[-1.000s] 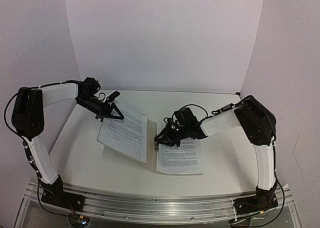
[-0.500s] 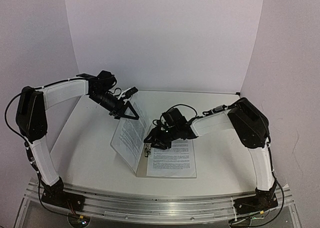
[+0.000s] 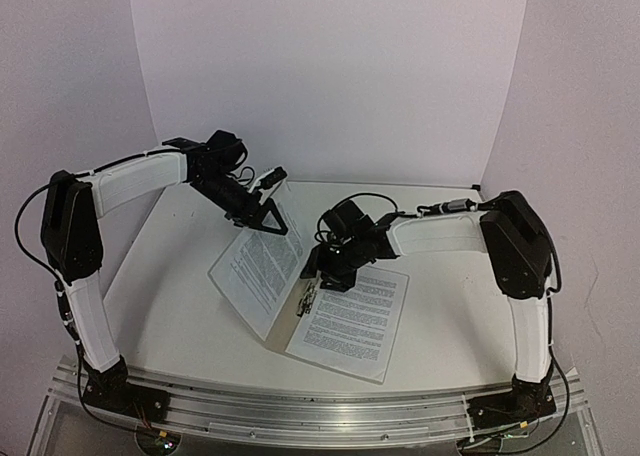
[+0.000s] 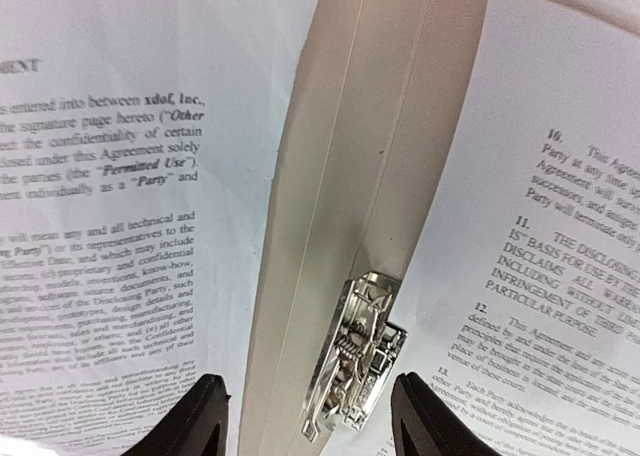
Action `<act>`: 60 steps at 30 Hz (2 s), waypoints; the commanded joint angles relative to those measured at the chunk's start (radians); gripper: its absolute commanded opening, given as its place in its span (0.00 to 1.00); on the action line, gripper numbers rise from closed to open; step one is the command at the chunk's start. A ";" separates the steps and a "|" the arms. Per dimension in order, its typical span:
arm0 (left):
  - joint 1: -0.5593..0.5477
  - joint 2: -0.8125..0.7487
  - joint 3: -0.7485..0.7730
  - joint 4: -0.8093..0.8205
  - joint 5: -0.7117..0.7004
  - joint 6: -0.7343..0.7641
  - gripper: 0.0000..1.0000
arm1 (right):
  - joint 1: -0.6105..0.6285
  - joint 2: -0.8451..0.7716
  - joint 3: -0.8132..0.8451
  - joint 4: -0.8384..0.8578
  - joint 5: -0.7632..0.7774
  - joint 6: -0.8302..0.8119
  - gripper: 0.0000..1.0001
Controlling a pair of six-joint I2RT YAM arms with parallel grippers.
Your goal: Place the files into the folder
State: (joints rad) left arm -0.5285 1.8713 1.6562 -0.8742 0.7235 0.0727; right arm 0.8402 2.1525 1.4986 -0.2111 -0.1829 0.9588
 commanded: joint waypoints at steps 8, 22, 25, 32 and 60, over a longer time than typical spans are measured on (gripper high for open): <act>-0.035 -0.036 0.019 -0.022 -0.014 0.008 0.73 | -0.118 -0.402 -0.238 -0.438 0.308 0.025 0.61; -0.148 -0.006 0.081 0.019 0.043 -0.021 0.85 | -0.225 -0.381 -0.608 0.056 -0.004 0.106 0.64; -0.178 0.022 0.106 0.040 0.079 -0.031 0.92 | -0.224 -0.335 -0.573 0.142 -0.041 0.121 0.63; -0.247 0.106 0.157 0.134 0.110 -0.052 1.00 | -0.223 -0.214 -0.375 0.202 -0.099 0.108 0.63; 0.095 -0.162 -0.564 0.320 -0.292 0.139 0.54 | -0.292 -0.403 -0.247 -0.362 0.257 -0.223 0.62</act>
State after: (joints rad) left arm -0.3809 1.7966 1.2385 -0.6899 0.5255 0.1822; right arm 0.5457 1.7649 1.2335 -0.5610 0.0525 0.7662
